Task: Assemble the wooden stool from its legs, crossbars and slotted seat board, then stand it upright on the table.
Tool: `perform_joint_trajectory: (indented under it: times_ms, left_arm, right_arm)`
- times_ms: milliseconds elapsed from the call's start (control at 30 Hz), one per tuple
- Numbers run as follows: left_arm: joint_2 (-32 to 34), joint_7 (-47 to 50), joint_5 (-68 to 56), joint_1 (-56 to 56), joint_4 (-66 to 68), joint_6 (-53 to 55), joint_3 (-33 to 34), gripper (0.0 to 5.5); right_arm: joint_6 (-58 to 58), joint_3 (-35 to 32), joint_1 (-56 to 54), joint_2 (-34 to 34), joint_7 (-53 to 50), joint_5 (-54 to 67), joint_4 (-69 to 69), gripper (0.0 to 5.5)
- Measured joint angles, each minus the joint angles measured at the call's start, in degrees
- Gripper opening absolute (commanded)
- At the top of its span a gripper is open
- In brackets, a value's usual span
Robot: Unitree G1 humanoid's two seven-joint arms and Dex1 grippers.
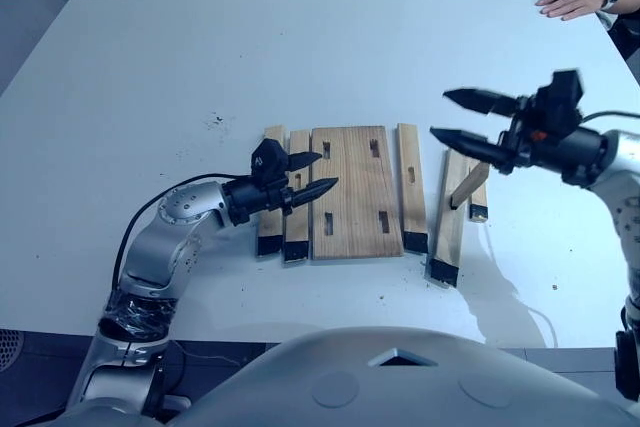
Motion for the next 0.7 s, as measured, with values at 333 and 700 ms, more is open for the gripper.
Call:
perform_joint_trajectory:
  times_ms: [333,700]
  left_arm:
    - [-0.93,0.04,0.12,-0.25,0.4,-0.63,-0.07,2.91]
    - [-0.91,-1.18,0.21,-0.2,2.08,-1.14,-0.58,2.91]
  right_arm:
    - [1.03,1.2,-10.01,1.63,-5.13,1.22,-0.92,2.86]
    - [-17.38,9.44,4.71,5.66,2.68,-13.39,14.26,2.86]
